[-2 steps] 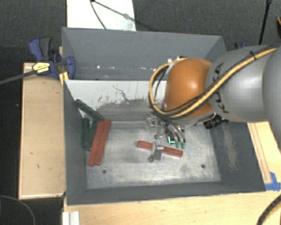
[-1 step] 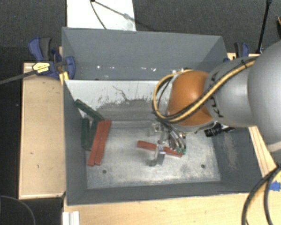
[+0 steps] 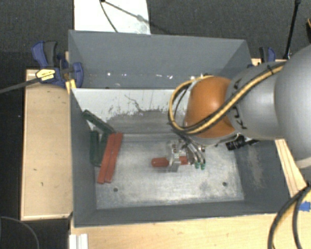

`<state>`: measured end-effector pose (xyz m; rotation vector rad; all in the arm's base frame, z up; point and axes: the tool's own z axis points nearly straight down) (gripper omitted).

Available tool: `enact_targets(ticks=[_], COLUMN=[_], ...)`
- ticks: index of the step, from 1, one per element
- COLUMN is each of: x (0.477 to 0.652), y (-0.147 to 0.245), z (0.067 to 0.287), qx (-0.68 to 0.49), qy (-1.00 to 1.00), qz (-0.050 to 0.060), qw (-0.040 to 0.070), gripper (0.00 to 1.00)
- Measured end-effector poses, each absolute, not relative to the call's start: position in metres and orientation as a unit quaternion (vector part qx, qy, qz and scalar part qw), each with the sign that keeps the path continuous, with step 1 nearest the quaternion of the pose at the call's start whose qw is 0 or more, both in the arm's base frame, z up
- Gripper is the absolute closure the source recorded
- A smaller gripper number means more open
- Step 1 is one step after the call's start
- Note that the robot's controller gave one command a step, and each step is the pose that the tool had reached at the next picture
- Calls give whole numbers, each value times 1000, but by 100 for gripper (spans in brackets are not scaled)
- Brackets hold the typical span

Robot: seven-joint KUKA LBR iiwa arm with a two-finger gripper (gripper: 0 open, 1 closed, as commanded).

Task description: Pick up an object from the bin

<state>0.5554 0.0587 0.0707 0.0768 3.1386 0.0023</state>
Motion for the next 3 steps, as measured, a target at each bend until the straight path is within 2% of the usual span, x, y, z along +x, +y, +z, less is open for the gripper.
enact_targets(ticks=[1,2,3], x=[554,538,528], y=[55,36,29], z=[182,258,237], qx=[28,28,-41], qy=[1000,1000,999], qz=[1,0,0], qw=[5,5,0], gripper=[100,100,100])
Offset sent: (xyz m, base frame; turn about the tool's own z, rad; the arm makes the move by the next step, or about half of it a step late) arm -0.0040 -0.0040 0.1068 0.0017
